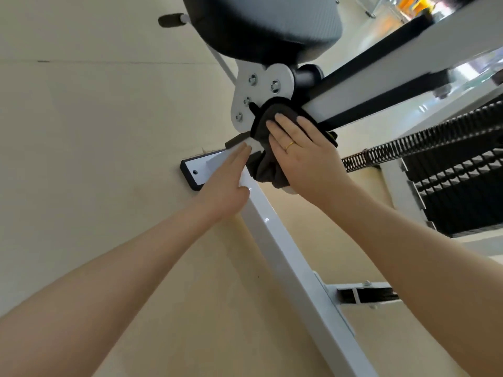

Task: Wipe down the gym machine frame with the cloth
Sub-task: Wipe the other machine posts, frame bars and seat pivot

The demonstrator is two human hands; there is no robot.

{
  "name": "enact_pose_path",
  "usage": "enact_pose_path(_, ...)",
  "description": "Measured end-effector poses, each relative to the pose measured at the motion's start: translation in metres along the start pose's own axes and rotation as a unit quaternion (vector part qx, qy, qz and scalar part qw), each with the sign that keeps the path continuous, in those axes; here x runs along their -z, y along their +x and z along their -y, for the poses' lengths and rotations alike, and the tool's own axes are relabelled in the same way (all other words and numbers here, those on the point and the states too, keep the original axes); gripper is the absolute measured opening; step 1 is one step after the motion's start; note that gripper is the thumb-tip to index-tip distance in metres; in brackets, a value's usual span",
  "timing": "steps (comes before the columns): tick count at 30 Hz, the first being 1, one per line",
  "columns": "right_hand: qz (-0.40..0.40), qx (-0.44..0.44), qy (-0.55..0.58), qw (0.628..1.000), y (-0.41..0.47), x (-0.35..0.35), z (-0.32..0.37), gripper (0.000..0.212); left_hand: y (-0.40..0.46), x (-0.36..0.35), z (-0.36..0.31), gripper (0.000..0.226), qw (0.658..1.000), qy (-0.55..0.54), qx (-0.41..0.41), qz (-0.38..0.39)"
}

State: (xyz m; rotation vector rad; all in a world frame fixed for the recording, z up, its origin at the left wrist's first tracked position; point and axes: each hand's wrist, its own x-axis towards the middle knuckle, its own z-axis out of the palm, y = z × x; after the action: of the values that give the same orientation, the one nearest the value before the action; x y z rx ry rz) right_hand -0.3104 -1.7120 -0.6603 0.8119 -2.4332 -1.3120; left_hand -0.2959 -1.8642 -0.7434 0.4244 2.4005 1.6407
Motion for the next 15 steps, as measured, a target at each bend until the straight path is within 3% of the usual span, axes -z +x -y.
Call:
enact_pose_path(5,-0.111,-0.078,-0.019,0.991,-0.034,0.014,-0.042,0.053,-0.002,0.012,-0.027,0.08,0.996,0.05,-0.075,0.009)
enact_pose_path(9,-0.168,-0.111,-0.026,0.979,-0.052,0.031,-0.079,0.041,0.011,0.009,-0.047,0.077,0.988,0.09,-0.125,-0.004)
enact_pose_path(13,-0.124,-0.09,-0.025,0.988,-0.038,0.019,-0.056,0.058,0.017,0.0,-0.053,0.08,0.989,0.1,-0.103,0.03)
enact_pose_path(15,-0.102,-0.062,-0.016,0.993,-0.031,0.014,-0.047,0.05,0.018,-0.003,-0.05,0.082,0.989,0.099,-0.107,0.03)
